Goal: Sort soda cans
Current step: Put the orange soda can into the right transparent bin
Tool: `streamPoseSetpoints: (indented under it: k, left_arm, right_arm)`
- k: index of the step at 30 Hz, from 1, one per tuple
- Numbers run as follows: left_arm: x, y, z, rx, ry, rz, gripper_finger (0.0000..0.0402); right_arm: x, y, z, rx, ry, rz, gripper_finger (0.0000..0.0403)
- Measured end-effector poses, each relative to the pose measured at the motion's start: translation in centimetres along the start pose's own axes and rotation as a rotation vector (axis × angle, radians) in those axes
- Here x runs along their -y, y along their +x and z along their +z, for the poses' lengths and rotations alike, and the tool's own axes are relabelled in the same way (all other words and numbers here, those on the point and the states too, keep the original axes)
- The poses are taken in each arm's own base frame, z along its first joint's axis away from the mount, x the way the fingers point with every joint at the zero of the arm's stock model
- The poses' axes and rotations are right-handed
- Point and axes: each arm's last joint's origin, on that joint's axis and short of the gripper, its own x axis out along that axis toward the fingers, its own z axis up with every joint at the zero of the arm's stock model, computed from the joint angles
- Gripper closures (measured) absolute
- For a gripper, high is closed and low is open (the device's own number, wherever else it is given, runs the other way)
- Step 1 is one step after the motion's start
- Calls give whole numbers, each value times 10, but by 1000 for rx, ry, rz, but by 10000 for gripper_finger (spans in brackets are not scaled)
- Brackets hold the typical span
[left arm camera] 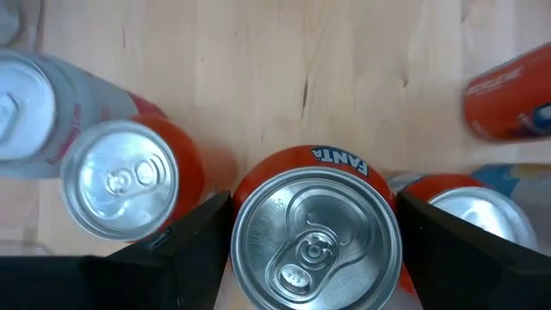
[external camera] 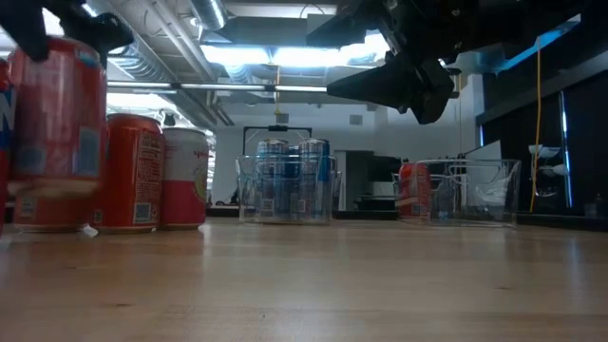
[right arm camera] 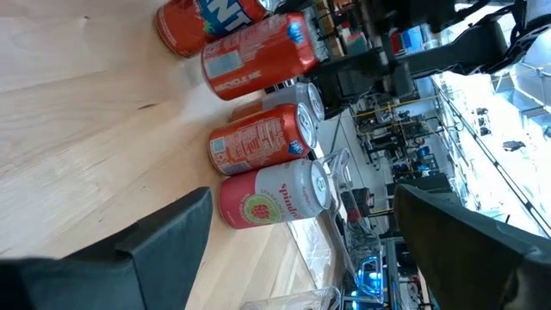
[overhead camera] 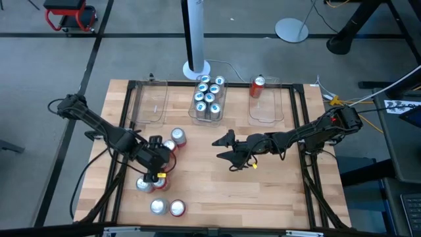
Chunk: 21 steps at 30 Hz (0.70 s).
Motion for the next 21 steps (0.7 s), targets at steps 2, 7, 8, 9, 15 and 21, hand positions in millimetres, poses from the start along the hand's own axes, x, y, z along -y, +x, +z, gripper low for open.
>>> streamPoseSetpoints:
  k: [2,7,8,9,15,21]
  left_arm:
    - [0,-6,3,12,-1,-4,123]
    - [1,-18,10,34,10,-14,123]
    - [2,-21,12,45,16,-19,123]
    - [2,-23,13,56,22,-19,123]
    - [2,-34,21,144,74,50,124]
    - [0,-36,34,290,154,170,124]
  right_arm:
    - [0,0,0,0,0,0,40]
    - [0,0,0,0,0,0,40]
    - [0,0,0,0,1,0,40]
    - [0,0,0,0,5,-1,40]
    - [5,0,1,-3,133,-60,40]
    - [9,-1,2,-13,364,-124,40]
